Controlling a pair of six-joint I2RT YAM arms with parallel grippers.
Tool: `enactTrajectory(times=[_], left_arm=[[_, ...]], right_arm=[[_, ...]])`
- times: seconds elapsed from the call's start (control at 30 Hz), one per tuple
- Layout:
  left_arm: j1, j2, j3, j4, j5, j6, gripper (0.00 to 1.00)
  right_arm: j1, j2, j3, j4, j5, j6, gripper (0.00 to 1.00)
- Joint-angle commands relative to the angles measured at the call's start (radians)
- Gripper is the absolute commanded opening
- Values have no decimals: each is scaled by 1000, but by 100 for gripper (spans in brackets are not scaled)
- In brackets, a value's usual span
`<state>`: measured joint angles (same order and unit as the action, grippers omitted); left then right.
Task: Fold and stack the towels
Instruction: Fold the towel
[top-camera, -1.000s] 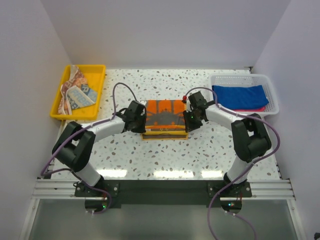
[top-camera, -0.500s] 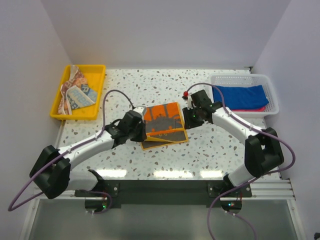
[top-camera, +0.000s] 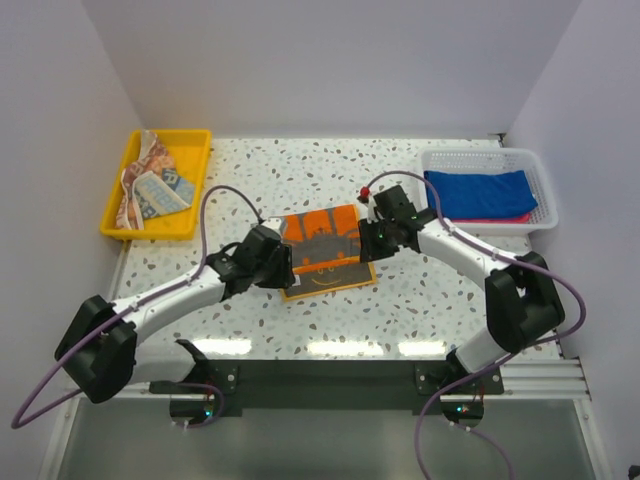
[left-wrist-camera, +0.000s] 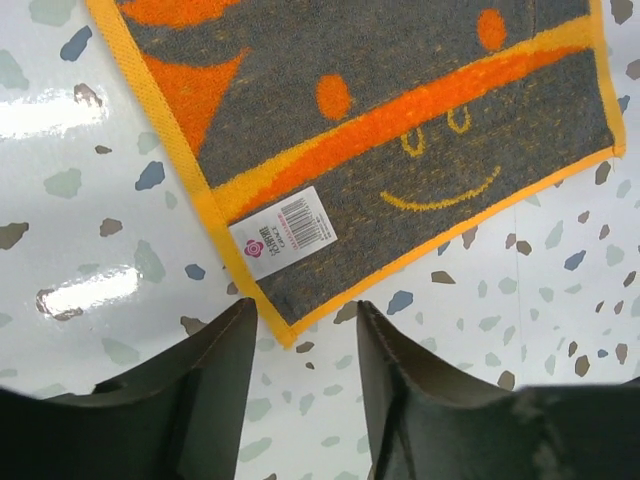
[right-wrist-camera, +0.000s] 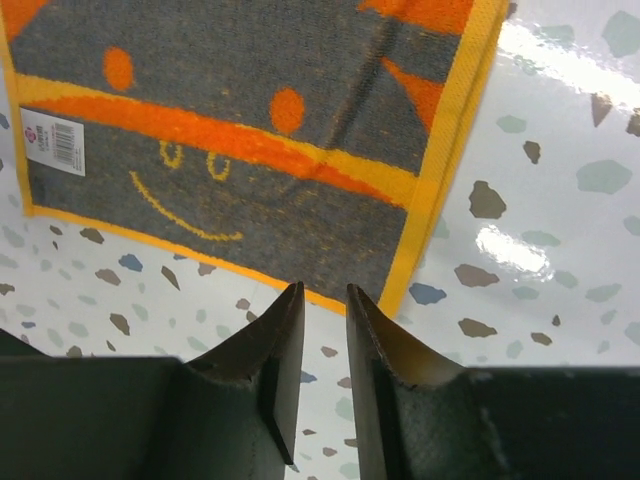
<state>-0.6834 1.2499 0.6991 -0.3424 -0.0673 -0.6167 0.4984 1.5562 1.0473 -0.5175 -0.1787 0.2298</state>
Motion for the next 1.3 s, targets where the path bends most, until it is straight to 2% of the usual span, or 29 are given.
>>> enactTrajectory(times=[0.0, 0.1, 0.2, 0.37, 0.6, 0.73, 0.9, 1.03, 1.27], left_arm=[[-5, 25, 68, 22, -19, -28, 48], [-5, 106, 74, 60, 9, -25, 40], [-5, 180, 63, 94, 30, -21, 38], [-5, 247, 45, 53, 37, -20, 33], [-10, 140, -78, -4, 63, -58, 31], [-15, 48, -86, -13, 63, -63, 36], [-8, 66, 109, -85, -26, 10, 48], [60, 153, 243, -89, -68, 89, 48], [211, 373, 433, 9, 8, 207, 45]], right_arm=[[8, 33, -24, 82, -45, 55, 26], [8, 61, -59, 103, -33, 71, 22], [9, 76, -104, 122, 5, 88, 22], [8, 91, -171, 113, 42, 117, 21], [15, -13, -288, 47, 33, 170, 22], [25, -111, -300, 57, -2, 143, 23], [20, -93, -84, -1, 74, 45, 24], [0, 8, 130, 7, 91, 16, 24], [-35, 252, 361, 85, 117, -23, 21]])
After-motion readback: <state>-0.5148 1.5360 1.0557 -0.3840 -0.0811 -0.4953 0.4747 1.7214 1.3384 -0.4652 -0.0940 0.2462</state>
